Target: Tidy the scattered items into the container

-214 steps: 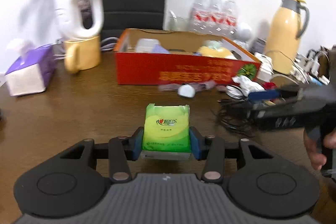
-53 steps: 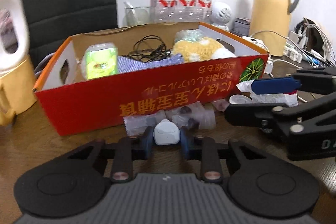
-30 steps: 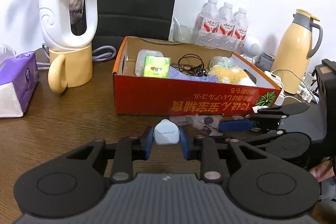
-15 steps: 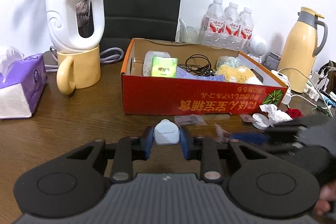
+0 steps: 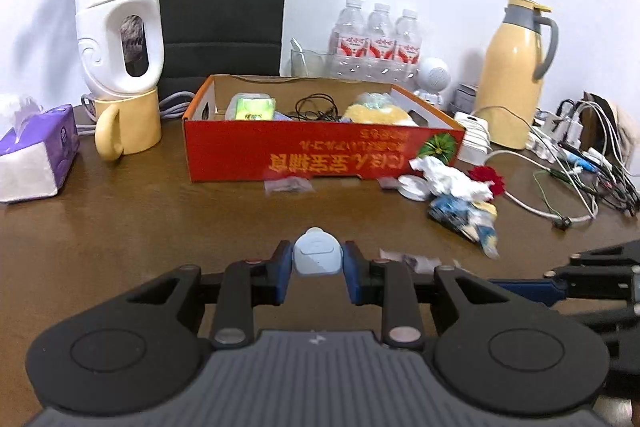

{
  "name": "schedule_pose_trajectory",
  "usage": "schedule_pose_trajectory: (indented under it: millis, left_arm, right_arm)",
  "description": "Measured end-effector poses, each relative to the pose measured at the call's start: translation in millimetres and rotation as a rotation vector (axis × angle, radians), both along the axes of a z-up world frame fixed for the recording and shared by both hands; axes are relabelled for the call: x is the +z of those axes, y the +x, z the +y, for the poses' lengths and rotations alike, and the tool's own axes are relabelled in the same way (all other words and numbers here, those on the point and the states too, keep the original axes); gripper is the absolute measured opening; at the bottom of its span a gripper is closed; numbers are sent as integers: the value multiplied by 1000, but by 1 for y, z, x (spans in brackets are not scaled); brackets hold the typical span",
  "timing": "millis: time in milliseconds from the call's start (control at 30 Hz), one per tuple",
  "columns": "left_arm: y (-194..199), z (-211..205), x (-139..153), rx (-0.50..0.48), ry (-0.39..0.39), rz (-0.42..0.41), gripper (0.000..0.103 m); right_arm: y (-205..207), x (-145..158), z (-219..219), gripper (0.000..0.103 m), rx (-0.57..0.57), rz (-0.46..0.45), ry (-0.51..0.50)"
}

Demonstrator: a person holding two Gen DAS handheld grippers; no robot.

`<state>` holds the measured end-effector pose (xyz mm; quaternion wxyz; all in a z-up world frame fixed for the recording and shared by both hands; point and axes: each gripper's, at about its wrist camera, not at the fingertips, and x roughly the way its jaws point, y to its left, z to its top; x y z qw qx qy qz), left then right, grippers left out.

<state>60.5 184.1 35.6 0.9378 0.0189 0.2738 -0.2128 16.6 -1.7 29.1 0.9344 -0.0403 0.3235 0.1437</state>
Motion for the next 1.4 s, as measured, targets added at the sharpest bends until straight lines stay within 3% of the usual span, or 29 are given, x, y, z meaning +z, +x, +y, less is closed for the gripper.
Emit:
schedule_pose_trajectory:
  millis: [133, 300, 533, 667, 800, 900, 1033, 1267, 1400]
  left_arm:
    - [-27, -5, 2, 15, 12, -33, 28]
    - [-75, -8, 10, 26, 41, -187, 28]
    - [-107, 14, 13, 42, 10, -164, 28]
    - [-100, 13, 19, 53, 2, -174, 28]
    - [-66, -2, 37, 52, -12, -235, 28]
    - [-26, -13, 53, 61, -26, -280, 28]
    - [33, -19, 72, 101, -18, -295, 28]
    - [119, -25, 61, 146, -8, -169, 28]
    - [172, -33, 55, 124, 58, -28, 28]
  right_arm:
    - [-31, 2, 7, 19, -49, -84, -54]
    - [-67, 15, 21, 19, -84, -250, -99]
    - [-110, 27, 16, 19, -123, -365, -48]
    - [-110, 30, 7, 19, -150, -375, -18]
    - [-77, 39, -1, 19, -149, -396, -12]
    - [-28, 54, -8, 19, -155, -394, 62]
    - [36, 74, -10, 19, -149, -409, 86]
    - [127, 84, -30, 19, -140, -337, 104]
    - [183, 79, -50, 19, -115, -164, 107]
